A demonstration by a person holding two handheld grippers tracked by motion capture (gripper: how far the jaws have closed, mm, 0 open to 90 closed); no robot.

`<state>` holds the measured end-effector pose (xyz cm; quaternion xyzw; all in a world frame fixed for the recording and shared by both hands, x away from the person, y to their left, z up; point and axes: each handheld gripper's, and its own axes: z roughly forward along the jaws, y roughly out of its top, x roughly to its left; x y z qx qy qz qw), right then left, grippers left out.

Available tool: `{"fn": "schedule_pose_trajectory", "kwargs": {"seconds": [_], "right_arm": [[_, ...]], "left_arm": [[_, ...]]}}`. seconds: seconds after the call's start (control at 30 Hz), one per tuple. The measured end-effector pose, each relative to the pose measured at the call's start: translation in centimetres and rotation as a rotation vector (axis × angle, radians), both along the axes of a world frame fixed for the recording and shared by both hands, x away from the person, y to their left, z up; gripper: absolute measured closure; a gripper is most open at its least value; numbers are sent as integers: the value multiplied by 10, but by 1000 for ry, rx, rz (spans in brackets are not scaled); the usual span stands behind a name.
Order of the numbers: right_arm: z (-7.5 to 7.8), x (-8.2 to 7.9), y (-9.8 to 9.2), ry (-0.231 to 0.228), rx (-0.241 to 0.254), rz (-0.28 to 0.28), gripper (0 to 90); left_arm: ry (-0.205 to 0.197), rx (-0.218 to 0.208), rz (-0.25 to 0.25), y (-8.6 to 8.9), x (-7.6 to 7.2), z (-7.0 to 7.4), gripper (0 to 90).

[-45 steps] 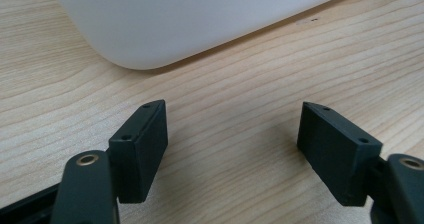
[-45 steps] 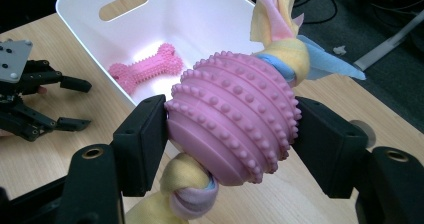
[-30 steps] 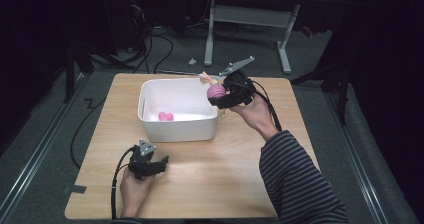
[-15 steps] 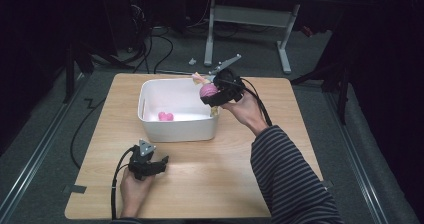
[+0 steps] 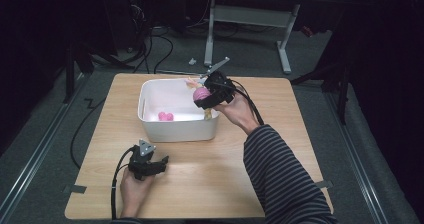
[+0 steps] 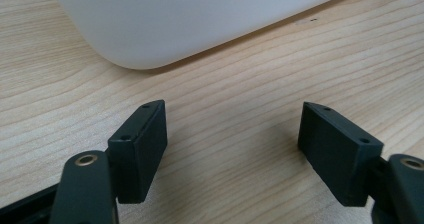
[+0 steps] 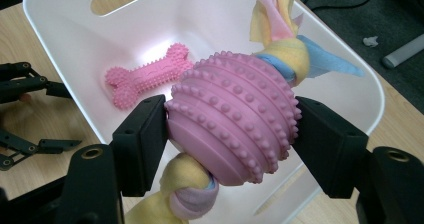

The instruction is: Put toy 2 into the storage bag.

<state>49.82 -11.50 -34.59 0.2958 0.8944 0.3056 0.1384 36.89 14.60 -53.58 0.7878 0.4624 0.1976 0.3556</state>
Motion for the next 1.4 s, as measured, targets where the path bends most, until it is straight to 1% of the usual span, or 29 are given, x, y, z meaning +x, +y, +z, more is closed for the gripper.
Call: {"fn": "schedule_pose_trajectory", "kwargs": {"seconds": [0.23, 0.37, 0.43, 0.47, 0.53, 0.63, 0.67, 0.7, 0.9, 0.97, 1.07, 1.1, 1.2, 1.3, 1.4], "right_arm": [[-7, -2, 4, 23, -12, 25, 322], [-10, -4, 6, 33, -17, 49, 321], [-11, -6, 8, 42, -19, 61, 321], [-12, -7, 8, 55, -18, 63, 321], [-15, -7, 9, 64, -28, 78, 321], [-17, -8, 11, 80, -42, 85, 320], [-17, -8, 11, 79, -48, 94, 320], [-18, -8, 12, 92, -46, 88, 319], [-19, -9, 13, 102, -54, 112, 316], [-19, -9, 13, 100, -51, 109, 305], [-15, -9, 10, 96, -12, 104, 286], [-14, -10, 9, 91, -8, 104, 285], [-11, -12, 6, 70, -2, 101, 287], [-7, -17, -2, 47, 22, 95, 303], [-5, -24, -14, 17, 48, 80, 321]], "left_arm": [[0, 0, 0, 0, 0, 0, 280], [0, 1, 0, 0, 0, 0, 280], [0, 0, 0, 0, 0, 0, 280], [0, 0, 0, 0, 0, 0, 280], [0, 0, 0, 0, 0, 0, 281], [0, 0, 1, 0, 0, 0, 280], [0, 0, 1, 0, 0, 0, 280], [0, 0, 1, 0, 0, 0, 280], [0, 0, 1, 0, 0, 0, 280], [0, 0, 1, 0, 0, 0, 280], [0, 0, 1, 0, 0, 0, 281], [-1, 0, 1, 0, 0, 0, 281], [0, 0, 0, 0, 0, 0, 280], [0, 0, 0, 0, 0, 0, 280], [-1, 1, 0, 0, 0, 0, 279]]}}
